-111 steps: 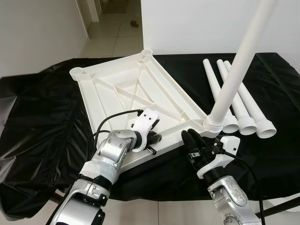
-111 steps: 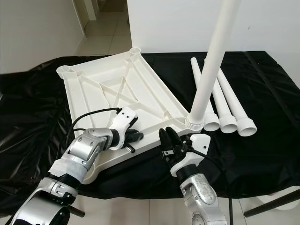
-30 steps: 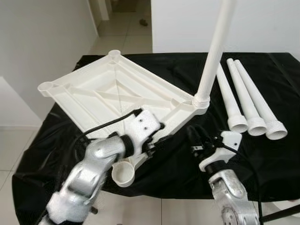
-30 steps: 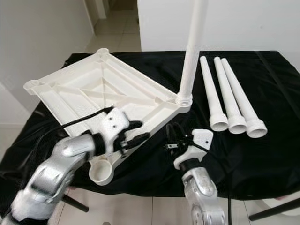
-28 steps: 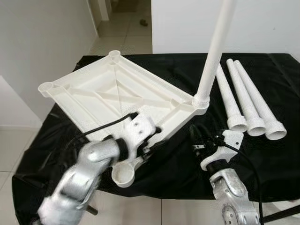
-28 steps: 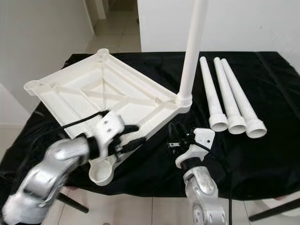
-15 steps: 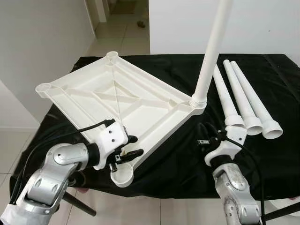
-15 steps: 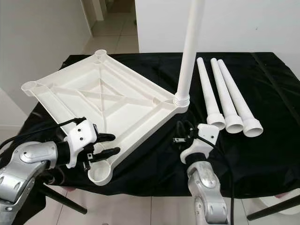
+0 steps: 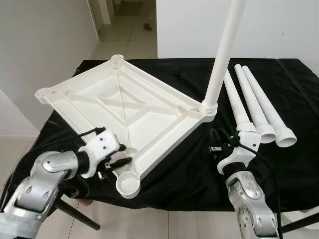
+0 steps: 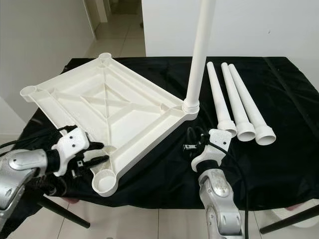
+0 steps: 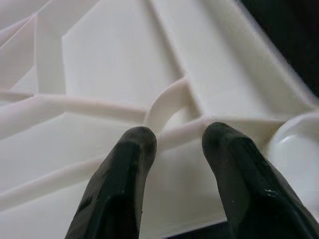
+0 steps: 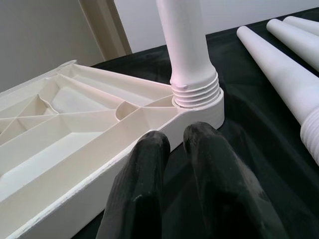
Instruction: Building children table
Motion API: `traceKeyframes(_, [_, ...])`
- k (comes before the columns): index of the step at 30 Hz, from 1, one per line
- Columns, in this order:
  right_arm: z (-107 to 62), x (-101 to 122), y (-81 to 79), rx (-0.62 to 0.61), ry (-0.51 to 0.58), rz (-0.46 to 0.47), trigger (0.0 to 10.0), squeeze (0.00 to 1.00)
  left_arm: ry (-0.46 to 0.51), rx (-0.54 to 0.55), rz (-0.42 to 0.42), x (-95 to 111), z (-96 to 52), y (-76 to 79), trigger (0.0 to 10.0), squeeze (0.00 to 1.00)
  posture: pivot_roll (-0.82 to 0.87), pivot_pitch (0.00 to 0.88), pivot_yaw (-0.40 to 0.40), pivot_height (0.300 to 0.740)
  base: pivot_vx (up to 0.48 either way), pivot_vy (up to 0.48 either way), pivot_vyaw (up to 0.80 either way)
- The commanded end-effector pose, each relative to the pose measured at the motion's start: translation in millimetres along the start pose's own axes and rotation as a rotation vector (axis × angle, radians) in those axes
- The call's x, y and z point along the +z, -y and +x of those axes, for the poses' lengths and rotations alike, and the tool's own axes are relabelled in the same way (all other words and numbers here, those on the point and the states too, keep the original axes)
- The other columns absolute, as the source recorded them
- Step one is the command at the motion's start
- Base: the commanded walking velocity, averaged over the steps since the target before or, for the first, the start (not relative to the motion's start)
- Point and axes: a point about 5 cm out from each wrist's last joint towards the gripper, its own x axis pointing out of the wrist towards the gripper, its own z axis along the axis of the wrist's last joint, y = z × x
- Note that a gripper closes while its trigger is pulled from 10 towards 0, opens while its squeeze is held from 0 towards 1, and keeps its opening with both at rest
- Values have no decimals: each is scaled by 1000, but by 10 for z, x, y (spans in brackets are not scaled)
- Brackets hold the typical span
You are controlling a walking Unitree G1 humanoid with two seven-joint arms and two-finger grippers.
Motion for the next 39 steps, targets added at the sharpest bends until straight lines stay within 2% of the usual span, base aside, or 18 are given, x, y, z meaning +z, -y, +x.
traceKeyframes(1, [8,-11,-1,-14,-15,2,10000,0,-37,49,26,-67,-40,-71,10000,0,25,101,46,740,0,0,0])
traceKeyframes(6, [25,-3,-9,-27,-23,12,10000,0,-67,73,79,-118,-25,-111,10000,0,26,110,44,740,0,0,0])
traceKeyframes(8, [40,-9,-5,-44,-33,16,10000,0,-77,70,126,-119,7,-97,10000,0,26,115,39,740,0,0,0])
traceKeyframes(13, [74,-8,19,-73,-39,11,10000,0,-71,55,161,-103,51,-59,10000,0,25,121,34,740,0,0,0])
traceKeyframes(16, [112,6,79,-114,-37,8,10000,0,-60,40,186,-79,91,-22,10000,0,27,124,33,740,0,0,0])
traceKeyframes(18, [165,25,231,-195,-33,-38,10000,0,-41,0,227,-44,145,42,10000,0,30,131,29,740,0,0,0])
traceKeyframes(20, [165,25,231,-195,-33,-38,10000,0,-41,0,227,-44,145,42,10000,0,30,131,29,740,0,0,0])
traceKeyframes(21, [246,50,379,-284,-25,-75,10000,0,-15,-48,270,-6,199,114,10000,0,33,138,30,740,0,0,0])
traceKeyframes(25, [314,62,441,-330,-23,-100,10000,0,-2,-72,286,11,226,149,10000,0,32,141,31,740,0,0,0])
traceKeyframes(26, [359,46,487,-381,-37,-104,10000,0,9,-89,295,31,241,178,10000,0,37,149,32,740,0,0,0])
traceKeyframes(36, [465,-5,459,-375,-57,-85,10000,0,30,-111,311,73,268,220,10000,0,44,168,36,740,0,0,0])
traceKeyframes(39, [726,-130,360,-321,-108,-42,10000,0,64,-132,315,152,313,279,10000,0,51,183,39,740,0,0,0])
